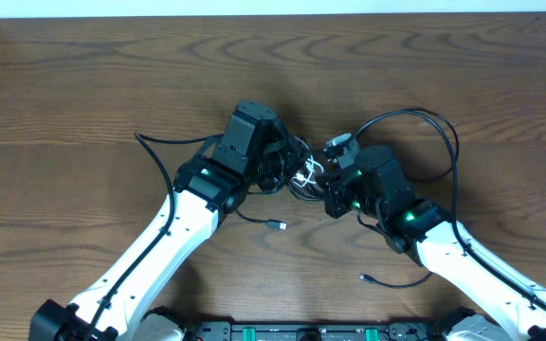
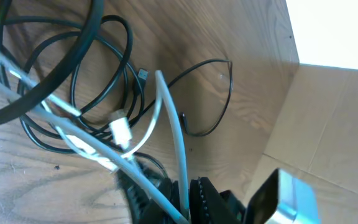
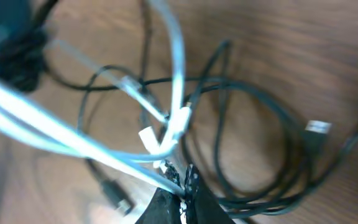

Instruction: Untangle cables

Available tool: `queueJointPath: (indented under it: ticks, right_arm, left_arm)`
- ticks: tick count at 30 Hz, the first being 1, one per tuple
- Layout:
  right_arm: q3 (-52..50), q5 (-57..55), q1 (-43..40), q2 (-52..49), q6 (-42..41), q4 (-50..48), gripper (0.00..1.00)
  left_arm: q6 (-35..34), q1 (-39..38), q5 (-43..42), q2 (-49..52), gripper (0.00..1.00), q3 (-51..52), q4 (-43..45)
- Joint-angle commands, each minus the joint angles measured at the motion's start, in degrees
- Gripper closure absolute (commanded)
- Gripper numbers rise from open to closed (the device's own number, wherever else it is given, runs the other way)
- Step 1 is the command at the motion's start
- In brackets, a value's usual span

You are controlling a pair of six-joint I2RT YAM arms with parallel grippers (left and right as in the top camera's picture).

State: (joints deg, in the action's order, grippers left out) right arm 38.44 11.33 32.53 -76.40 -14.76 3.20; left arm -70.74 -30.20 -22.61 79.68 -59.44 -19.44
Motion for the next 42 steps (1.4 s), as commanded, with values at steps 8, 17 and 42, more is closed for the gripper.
queueJointPath:
  ticks: [8,17,42]
  right_arm:
    - [0.0,-22.5,0.1,0.0,-8.0,1.9,0.99]
    - [0.0,-24.2,0.2,6.4,-8.8,-0.5,0.99]
    - [0.0,-11.2,0.2,4.0,-17.6,10.3,0.28]
  left_arm:
    - [-0.2,0.0,-0.1,-0.7,0.88,0.0,-2.2]
    - [13.3,0.0,6.9,-0.7,0.87,0.0,-3.7]
    - [24.6,0.0,8.1,-22.1,0.92,-1.8,-4.3]
